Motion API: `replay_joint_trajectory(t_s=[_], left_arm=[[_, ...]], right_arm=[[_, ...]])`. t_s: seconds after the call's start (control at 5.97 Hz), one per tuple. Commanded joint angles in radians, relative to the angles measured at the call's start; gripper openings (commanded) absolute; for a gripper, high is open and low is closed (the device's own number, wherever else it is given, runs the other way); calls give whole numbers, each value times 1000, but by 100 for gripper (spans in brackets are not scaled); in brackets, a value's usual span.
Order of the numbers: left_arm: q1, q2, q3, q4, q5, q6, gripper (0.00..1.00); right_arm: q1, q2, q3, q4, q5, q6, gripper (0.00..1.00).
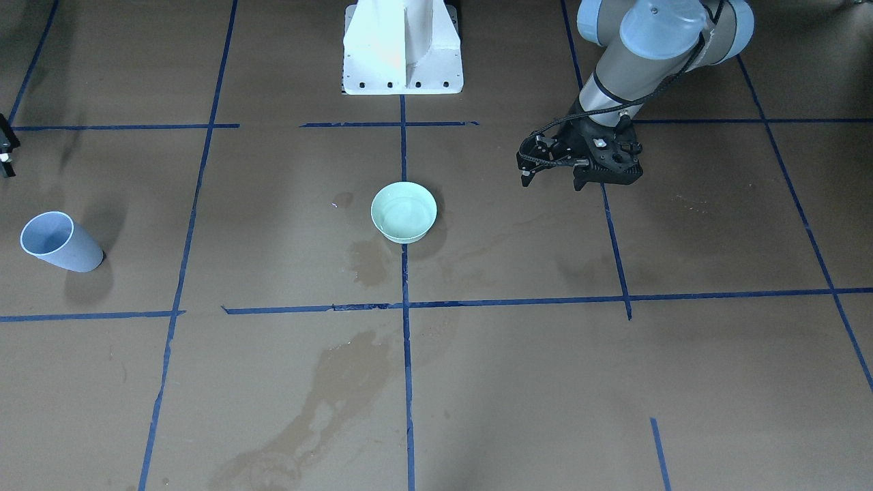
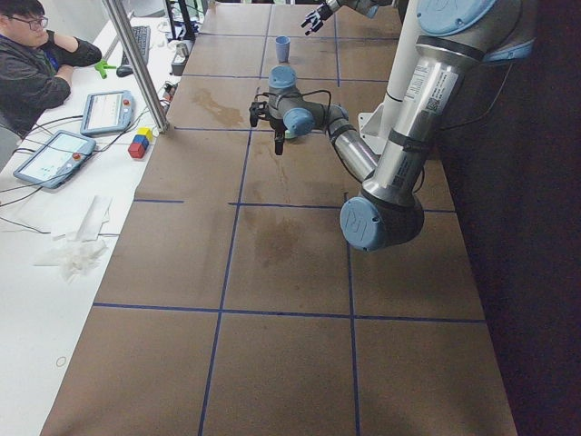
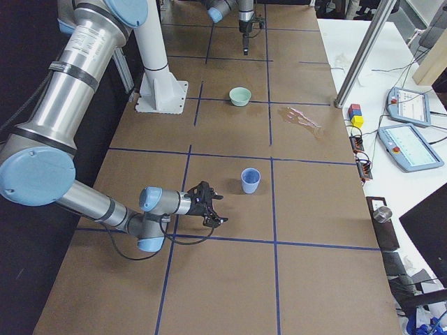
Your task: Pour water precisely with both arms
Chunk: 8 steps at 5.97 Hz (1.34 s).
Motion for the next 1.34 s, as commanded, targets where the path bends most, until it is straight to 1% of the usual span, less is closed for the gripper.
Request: replay_joint_trajectory(t_s=[0.0, 0.17, 0.33, 0.5, 0.67, 0.84, 1.0, 1.17], left_arm=[[1, -3, 6, 0, 2, -2, 100], [1, -3, 3, 0, 3, -3, 100], [2, -4, 5, 0, 4, -12, 100], [2, -6, 6, 2, 4, -13, 100], [5, -7, 12, 2, 7, -20, 100], [8, -24, 15, 3, 38, -35, 100], [27, -26, 19, 3, 45, -43, 100], [28, -53, 32, 3, 46, -72, 100]], right_arm=[[392, 78, 7, -119, 439, -93, 100], [549, 112, 9, -212, 600, -173, 100], [676, 149, 12, -350, 764, -238, 100], [762, 189, 14, -505, 864, -328, 100], [810, 226, 15, -663, 941, -386, 100], [835, 250, 15, -795, 1021, -407, 100], [839, 261, 21, -930, 1063, -449, 100], [839, 268, 52, -1080, 1102, -570, 100]])
